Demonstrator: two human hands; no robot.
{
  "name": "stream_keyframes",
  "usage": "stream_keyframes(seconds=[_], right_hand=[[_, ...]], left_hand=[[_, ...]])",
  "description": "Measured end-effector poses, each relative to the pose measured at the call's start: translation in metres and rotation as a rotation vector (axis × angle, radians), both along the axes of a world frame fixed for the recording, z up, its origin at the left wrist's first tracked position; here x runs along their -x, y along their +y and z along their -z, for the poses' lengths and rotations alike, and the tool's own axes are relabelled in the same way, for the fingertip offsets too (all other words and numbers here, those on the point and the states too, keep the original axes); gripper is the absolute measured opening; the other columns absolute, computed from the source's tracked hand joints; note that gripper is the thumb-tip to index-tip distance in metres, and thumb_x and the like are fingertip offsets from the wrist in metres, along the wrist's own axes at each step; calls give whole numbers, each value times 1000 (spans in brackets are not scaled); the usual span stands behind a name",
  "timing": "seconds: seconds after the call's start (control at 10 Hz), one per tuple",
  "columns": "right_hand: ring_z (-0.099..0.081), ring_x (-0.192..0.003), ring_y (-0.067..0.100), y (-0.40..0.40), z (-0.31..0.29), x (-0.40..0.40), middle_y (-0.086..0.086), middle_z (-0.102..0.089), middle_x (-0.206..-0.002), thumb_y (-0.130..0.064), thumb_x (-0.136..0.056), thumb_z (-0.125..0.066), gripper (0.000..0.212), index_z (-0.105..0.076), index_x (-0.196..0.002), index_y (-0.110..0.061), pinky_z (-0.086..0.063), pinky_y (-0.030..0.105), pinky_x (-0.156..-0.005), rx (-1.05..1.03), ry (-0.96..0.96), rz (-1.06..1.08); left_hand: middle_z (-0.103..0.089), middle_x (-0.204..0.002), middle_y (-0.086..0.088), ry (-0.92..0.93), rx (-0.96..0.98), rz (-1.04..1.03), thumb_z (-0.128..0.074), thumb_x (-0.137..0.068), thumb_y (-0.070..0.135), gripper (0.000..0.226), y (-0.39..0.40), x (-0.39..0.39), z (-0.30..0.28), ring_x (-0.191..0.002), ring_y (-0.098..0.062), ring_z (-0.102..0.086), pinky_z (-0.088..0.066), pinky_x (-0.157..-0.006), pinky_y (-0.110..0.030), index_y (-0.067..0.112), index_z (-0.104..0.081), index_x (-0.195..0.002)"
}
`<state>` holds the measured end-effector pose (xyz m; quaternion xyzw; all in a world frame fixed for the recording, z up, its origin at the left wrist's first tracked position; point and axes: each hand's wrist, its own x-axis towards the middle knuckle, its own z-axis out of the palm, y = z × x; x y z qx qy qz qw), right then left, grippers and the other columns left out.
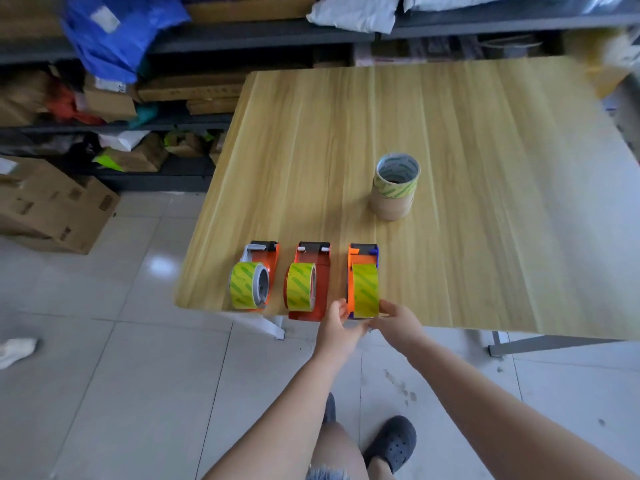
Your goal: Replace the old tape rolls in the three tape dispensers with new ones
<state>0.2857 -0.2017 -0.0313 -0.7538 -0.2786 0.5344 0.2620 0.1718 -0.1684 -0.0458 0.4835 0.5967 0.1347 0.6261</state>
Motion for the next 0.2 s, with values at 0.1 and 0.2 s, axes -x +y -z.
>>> stream_keyframes(seconds=[0.1, 0.2], right_hand=[[-60, -99, 27, 0, 0, 4, 9, -64, -120, -5, -86, -55, 47, -54, -132, -14, -45, 30, -74, 39, -41, -18], [-57, -111, 29, -1, -11, 2, 10, -56, -132, -7, -88, -55, 51, -45, -137, -12, -41, 27, -79, 64, -163, 15]], left_hand=[[-49, -138, -4, 14, -12, 76, -74, -78, 15, 64, 2, 5, 0, -131, -19, -44, -36, -105, -31, 13, -41, -133], [-55, -120, 2, 17, -95, 155, -67, -80, 7, 44, 7, 16, -13, -123, -18, -51, -40, -100, -29, 19, -46, -117]])
